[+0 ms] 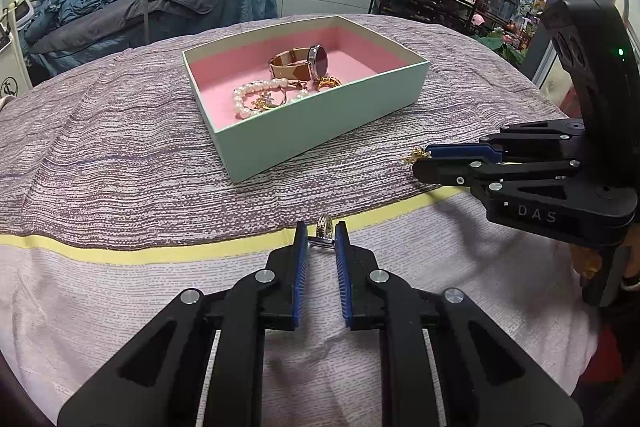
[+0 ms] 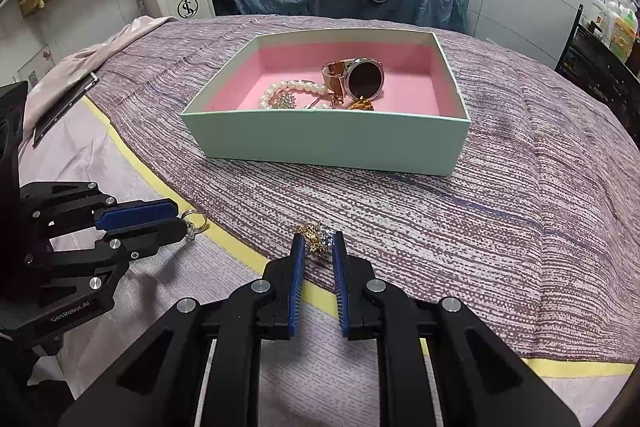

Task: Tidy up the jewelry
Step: 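Grasp a gold charm with the right tool while the left tool holds the silver ring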

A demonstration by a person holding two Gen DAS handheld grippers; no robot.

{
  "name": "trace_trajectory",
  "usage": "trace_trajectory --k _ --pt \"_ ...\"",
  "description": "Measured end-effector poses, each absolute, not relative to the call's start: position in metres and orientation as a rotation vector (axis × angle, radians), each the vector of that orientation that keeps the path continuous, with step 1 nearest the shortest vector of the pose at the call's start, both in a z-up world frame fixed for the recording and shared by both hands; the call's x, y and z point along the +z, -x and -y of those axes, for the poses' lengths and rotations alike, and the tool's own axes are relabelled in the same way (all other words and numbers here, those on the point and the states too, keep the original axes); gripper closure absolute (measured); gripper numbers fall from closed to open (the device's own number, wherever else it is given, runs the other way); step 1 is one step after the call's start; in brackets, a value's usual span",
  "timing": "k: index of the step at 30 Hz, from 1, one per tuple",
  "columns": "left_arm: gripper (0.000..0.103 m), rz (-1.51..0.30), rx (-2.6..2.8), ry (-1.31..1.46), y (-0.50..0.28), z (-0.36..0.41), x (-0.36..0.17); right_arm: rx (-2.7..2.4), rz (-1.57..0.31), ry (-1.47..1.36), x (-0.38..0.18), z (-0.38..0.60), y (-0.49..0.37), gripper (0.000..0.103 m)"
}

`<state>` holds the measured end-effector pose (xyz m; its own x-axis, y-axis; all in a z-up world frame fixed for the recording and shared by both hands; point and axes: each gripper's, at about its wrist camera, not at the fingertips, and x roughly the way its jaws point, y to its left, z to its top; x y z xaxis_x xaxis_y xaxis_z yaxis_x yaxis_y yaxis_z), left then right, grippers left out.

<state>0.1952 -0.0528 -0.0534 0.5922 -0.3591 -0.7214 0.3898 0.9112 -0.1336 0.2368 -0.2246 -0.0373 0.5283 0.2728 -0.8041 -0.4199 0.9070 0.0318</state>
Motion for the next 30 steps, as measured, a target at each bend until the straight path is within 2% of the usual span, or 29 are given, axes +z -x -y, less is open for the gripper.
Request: trace_trajectory --k 4,5,6,7,8,12,13,15,16,18,30 --pt "0.090 -0.823 -0.450 -0.065 -0.193 0.057 -0.054 0.417 -0.928 0.165 -0.038 0.226 -0.237 0.089" --pt "0.086 -0.814 -0.439 -0.063 -0.193 0.057 -0.055 0.416 -0.929 0.165 -0.038 0.227 -0.237 0.089" --pt "0.080 -0.813 -0.430 -0.055 -0.194 0.056 -0.056 0.415 -0.930 0.166 -0.039 0.227 -0.237 0.089" --pt "0.062 -0.814 -0.422 -0.042 -0.195 0.054 -0.057 0.416 -0.932 0.166 -0.039 0.227 -0.237 0.089" --pt "0.051 -0.811 -0.416 -0.026 -0.196 0.052 -0.057 0.417 -0.933 0.167 -0.040 0.227 -0.237 0.089" --pt "0.052 -0.844 -0.425 -0.021 -0.204 0.052 -0.065 0.423 -0.936 0.174 -0.041 0.225 -0.236 0.089" --pt "0.061 -0.850 -0.430 -0.029 -0.205 0.054 -0.067 0.424 -0.936 0.175 -0.042 0.224 -0.235 0.089" --pt "0.068 -0.845 -0.437 -0.053 -0.205 0.059 -0.068 0.424 -0.936 0.175 -0.042 0.223 -0.236 0.089" --pt "0.079 -0.842 -0.451 -0.061 -0.203 0.061 -0.067 0.423 -0.937 0.175 -0.042 0.223 -0.236 0.089" --pt "0.086 -0.839 -0.463 -0.073 -0.202 0.065 -0.067 0.422 -0.938 0.173 -0.042 0.224 -0.237 0.089" --pt "0.086 -0.819 -0.468 -0.070 -0.192 0.062 -0.055 0.441 -0.930 0.151 -0.036 0.226 -0.235 0.089"
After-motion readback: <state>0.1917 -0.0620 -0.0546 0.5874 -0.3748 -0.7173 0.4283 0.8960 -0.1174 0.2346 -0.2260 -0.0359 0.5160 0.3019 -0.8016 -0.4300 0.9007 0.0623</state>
